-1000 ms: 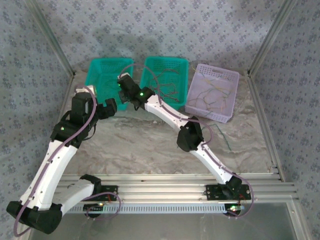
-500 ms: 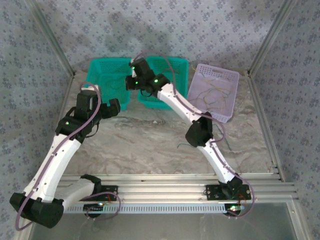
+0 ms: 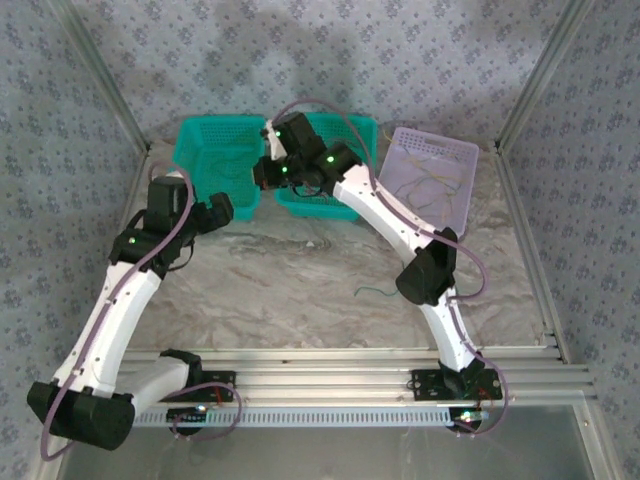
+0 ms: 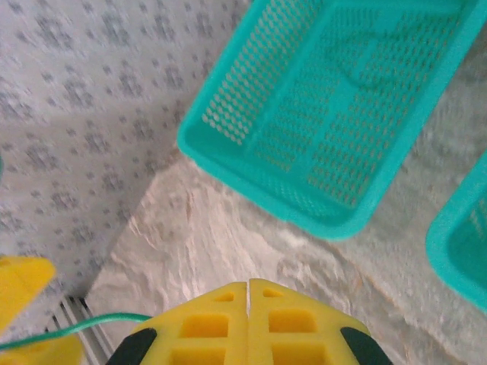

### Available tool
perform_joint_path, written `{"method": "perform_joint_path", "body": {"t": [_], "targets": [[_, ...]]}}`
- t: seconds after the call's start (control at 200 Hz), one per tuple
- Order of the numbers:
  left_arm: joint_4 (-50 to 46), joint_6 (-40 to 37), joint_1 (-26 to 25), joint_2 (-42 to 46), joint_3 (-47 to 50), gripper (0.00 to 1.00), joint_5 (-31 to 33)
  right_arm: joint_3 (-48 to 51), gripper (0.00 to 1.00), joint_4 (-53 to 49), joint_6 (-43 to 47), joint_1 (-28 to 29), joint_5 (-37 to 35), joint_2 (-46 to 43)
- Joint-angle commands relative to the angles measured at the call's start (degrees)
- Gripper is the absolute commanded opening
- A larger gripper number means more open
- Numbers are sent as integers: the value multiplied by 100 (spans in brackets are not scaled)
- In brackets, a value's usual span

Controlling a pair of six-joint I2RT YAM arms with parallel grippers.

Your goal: Untangle the cables

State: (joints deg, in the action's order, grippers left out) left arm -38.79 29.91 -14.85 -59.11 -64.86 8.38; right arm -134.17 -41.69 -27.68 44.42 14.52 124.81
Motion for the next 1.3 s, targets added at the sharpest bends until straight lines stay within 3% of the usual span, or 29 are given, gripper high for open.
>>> {"method": "perform_joint_path", "body": {"t": [0.0,0.425,0.824,0.964,1.109,1.294], "targets": [[481,786,44,417,163,100,-648,625,0,570,-121,20,320,-434],[1278,3314,439,1314,1479,100,-1075,2005,0,2212,-646,61,501,-1170],[1513,4292,857,1878,1985,99,-573,2305,0,2333,-635,270,592,-1280],[1768,4438,926,1949,2034,91,-602,2412,0,2376,-633,347,591,-1288],[1876,4517,937,1901,2064,67,-762,2456,0,2411,-662,349,555,-1284],[1945,4670,938,1894,2220,47,-992,2440,0,2482,-717,321,531,-1232]]}}
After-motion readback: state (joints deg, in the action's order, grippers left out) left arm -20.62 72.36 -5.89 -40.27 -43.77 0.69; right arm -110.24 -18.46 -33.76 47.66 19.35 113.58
